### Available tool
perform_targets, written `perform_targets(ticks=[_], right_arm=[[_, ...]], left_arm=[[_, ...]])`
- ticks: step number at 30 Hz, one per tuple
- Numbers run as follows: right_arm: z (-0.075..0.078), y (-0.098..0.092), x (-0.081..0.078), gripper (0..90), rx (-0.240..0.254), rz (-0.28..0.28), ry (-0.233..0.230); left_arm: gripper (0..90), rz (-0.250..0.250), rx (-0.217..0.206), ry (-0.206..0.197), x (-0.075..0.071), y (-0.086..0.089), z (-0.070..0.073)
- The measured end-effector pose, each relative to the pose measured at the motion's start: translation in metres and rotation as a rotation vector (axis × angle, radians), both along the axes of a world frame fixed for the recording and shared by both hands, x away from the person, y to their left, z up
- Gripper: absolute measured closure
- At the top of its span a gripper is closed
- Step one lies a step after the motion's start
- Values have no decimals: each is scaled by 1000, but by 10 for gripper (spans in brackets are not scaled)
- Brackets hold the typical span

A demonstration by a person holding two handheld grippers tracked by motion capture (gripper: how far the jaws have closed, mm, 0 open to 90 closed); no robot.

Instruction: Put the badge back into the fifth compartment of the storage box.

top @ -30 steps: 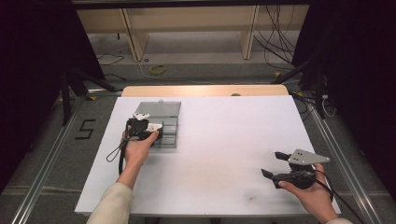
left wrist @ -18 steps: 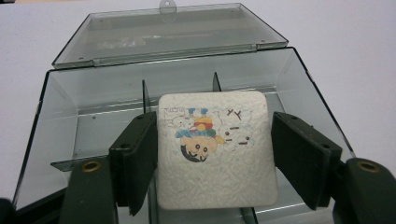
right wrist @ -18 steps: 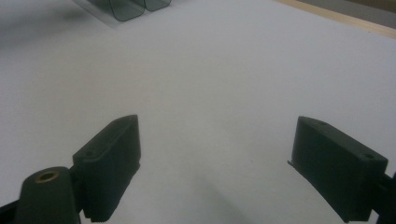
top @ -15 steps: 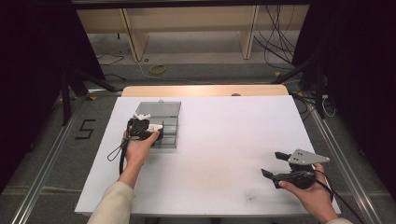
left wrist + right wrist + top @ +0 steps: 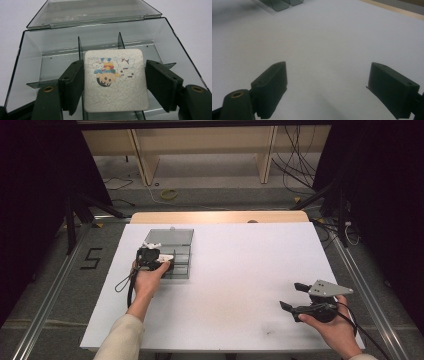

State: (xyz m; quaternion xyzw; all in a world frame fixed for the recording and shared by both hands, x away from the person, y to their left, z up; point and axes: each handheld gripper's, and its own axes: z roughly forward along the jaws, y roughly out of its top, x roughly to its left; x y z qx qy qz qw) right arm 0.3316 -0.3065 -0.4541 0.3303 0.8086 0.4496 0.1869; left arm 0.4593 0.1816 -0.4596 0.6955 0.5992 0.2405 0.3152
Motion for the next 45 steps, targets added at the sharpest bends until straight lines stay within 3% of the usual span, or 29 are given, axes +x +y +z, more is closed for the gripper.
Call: perform_targets(ticks=[6, 10, 14, 17, 19, 22, 34, 45], right_arm=[[0, 0, 0, 163, 0, -1, 0], [1, 0, 0, 162, 0, -1, 0], [1, 0, 0, 163, 1, -2, -2], [1, -1, 0, 162, 1, -2, -1], [1, 0, 0, 163, 0, -2, -1], [1, 0, 0, 163, 0, -2, -1], [1, 0, 0, 163, 0, -1, 0], [1, 0, 0, 162, 0, -1, 0]], left_arm=[[287, -2, 4, 4, 0, 1, -1], [296, 5, -7, -16, -1, 3, 2], [445, 38, -19, -34, -3, 9, 6], [606, 41, -7, -22, -5, 13, 8], [759, 21, -16, -12, -5, 14, 8], [862, -15, -6, 14, -5, 14, 6], [889, -87, 21, 49, -2, 9, -1], [889, -110, 32, 60, -2, 7, 0]])
